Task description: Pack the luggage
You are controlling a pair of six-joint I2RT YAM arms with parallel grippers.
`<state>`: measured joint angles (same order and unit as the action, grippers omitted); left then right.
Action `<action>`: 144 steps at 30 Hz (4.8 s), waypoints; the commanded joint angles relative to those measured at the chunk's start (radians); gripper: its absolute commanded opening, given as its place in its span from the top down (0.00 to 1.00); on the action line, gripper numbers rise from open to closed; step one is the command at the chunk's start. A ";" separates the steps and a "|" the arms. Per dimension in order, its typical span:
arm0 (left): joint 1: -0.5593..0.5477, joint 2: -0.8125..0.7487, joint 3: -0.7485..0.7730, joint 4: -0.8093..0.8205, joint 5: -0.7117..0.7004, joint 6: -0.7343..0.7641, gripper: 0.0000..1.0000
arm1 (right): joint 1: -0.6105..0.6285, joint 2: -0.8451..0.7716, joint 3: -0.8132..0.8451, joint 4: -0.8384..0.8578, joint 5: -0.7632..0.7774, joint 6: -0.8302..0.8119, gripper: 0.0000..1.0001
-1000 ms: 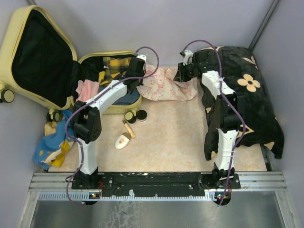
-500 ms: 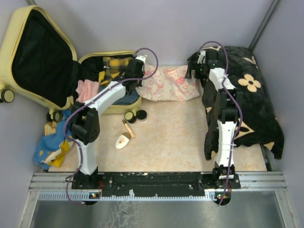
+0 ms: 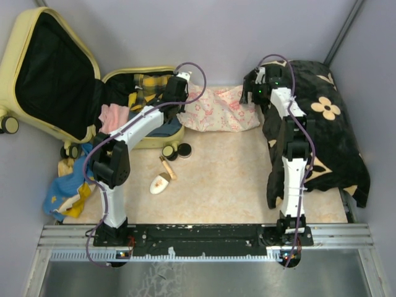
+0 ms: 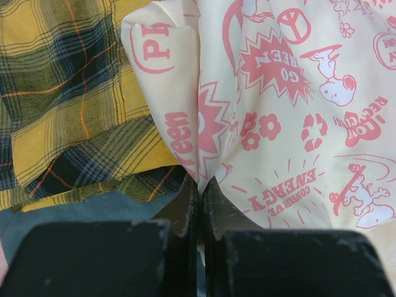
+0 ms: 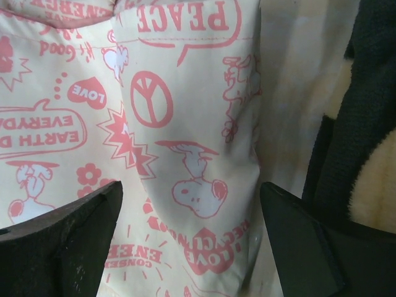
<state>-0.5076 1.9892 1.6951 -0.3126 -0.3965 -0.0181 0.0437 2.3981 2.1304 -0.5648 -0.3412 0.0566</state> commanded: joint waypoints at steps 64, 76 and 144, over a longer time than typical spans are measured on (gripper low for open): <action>0.642 -0.427 -0.384 0.287 0.318 0.319 1.00 | 0.554 -0.135 0.036 0.551 -0.214 0.344 1.00; 0.707 -0.259 -0.342 0.361 0.322 0.338 1.00 | 0.584 0.030 0.103 0.655 -0.092 0.339 1.00; 0.362 0.448 0.315 -0.164 0.881 0.833 0.34 | 0.239 -0.353 -0.233 0.283 -0.100 0.140 0.41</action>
<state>-0.1520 2.3302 2.0178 -0.3973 0.6594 0.7242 0.2836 2.1159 1.8919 -0.2993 -0.4561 0.2264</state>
